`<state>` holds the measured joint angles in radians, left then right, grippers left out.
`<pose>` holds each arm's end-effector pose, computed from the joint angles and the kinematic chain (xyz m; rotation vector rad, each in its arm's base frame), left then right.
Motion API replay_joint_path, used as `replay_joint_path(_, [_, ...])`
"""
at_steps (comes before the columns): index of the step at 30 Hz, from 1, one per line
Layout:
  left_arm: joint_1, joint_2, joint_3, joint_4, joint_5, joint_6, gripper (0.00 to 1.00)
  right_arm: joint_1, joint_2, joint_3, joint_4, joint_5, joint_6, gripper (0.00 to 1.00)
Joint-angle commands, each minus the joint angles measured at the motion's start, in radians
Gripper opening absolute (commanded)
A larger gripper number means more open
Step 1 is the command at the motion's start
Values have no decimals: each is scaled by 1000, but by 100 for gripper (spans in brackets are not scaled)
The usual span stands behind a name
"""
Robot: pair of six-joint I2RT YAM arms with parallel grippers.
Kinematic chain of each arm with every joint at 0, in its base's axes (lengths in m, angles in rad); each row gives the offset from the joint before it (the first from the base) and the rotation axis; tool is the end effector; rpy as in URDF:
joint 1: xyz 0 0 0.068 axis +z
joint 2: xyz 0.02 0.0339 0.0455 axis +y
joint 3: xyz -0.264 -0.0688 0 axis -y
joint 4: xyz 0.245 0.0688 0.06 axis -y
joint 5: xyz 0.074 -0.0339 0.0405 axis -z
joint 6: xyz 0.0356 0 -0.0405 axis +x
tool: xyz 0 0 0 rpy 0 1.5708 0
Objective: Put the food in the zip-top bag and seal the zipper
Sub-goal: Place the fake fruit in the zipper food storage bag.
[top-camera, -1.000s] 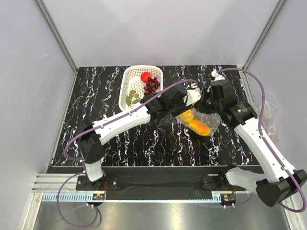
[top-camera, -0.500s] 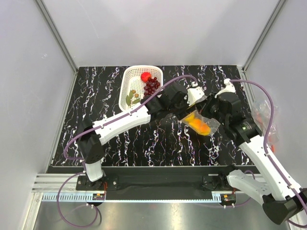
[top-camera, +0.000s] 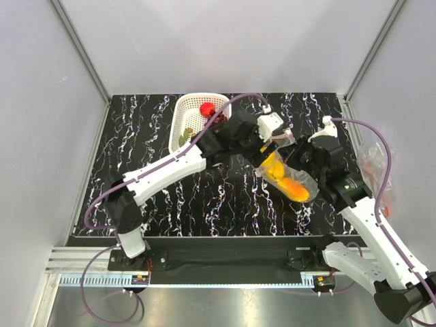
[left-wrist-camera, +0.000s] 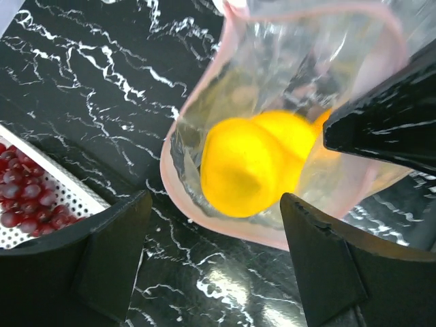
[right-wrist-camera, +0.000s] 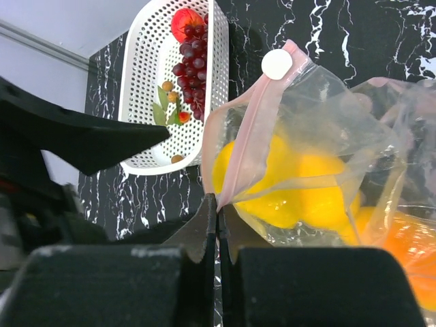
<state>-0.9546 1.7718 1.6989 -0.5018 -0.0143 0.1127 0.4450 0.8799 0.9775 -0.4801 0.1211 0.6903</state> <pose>0.2393 -0.3371 0.3546 1.1033 1.8841 -0.4709 0.1744 0.0784 0.3597 0.3263 1.9769 0.6248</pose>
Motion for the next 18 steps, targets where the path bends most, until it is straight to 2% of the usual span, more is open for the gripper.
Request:
replay_joint_path(1, [40, -77, -2, 88, 121, -79, 80, 6, -24, 0, 72, 34, 17, 0])
replay_joint_path(4, [71, -71, 8, 75, 175, -108, 75, 4, -30, -10, 75, 40, 20, 0])
replay_joint_path(8, [134, -97, -24, 100, 241, -200, 62, 6, -33, -19, 74, 46, 20, 0])
replay_joint_path(11, [175, -123, -71, 143, 281, -258, 61, 6, -27, -20, 75, 41, 20, 0])
replay_joint_path(14, [203, -103, -55, 122, 286, -304, 56, 4, -27, -20, 80, 35, 18, 0])
replay_joint_path(16, [220, -72, -38, 106, 306, -321, 42, 4, -27, -19, 80, 35, 20, 0])
replay_joint_path(18, [224, -40, -7, 80, 335, -324, 36, 4, -24, -16, 78, 35, 17, 0])
